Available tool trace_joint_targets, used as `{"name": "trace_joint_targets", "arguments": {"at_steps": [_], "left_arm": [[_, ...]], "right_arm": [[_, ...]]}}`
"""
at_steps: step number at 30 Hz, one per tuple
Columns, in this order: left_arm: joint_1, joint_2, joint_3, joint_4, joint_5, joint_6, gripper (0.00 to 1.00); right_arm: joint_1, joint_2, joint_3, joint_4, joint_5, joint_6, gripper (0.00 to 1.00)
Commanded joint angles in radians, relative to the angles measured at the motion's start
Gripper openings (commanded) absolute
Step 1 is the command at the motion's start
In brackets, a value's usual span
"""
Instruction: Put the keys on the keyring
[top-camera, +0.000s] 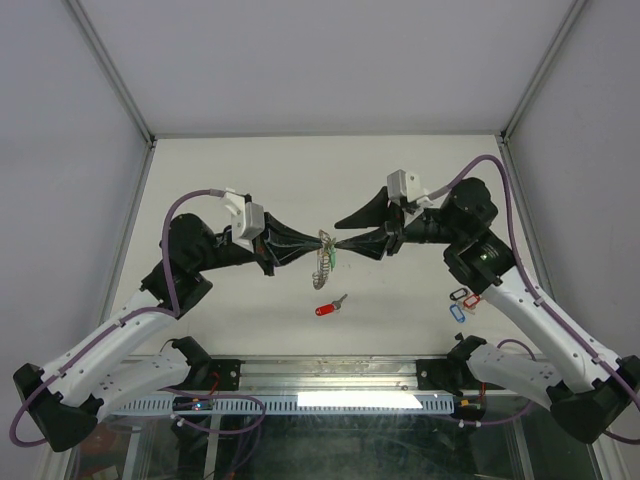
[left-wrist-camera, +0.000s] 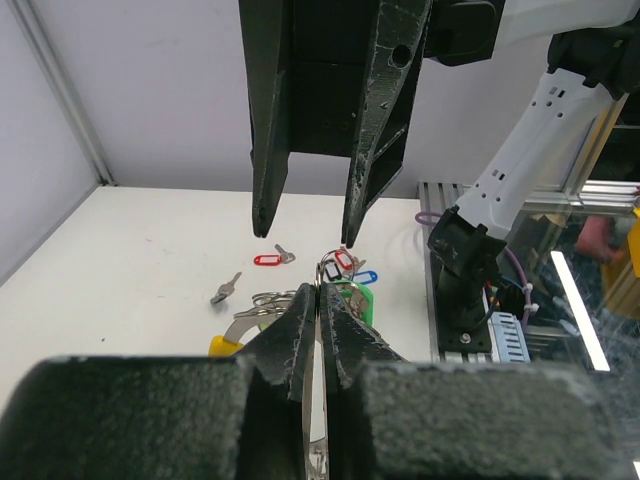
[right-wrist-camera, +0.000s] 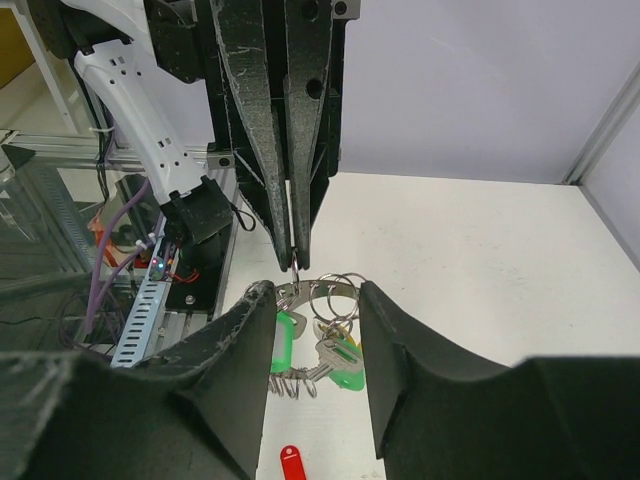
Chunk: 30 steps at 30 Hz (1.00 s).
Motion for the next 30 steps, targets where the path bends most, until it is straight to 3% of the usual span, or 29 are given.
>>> {"name": "trace_joint_targets", "arguments": {"at_steps": [1,30], "left_arm": [[-0.005,0.0,0.026,0.067,0.028,-0.013,0.0],[-0.006,-0.007,0.046,0.068,0.029,-0.012,0.0]], "right_arm": [[0.013,0.005,0.022,0.059,-0.031,0.021,0.41],[0.035,0.026,-0.036,0.039,-0.043,-0.004,0.33]]}}
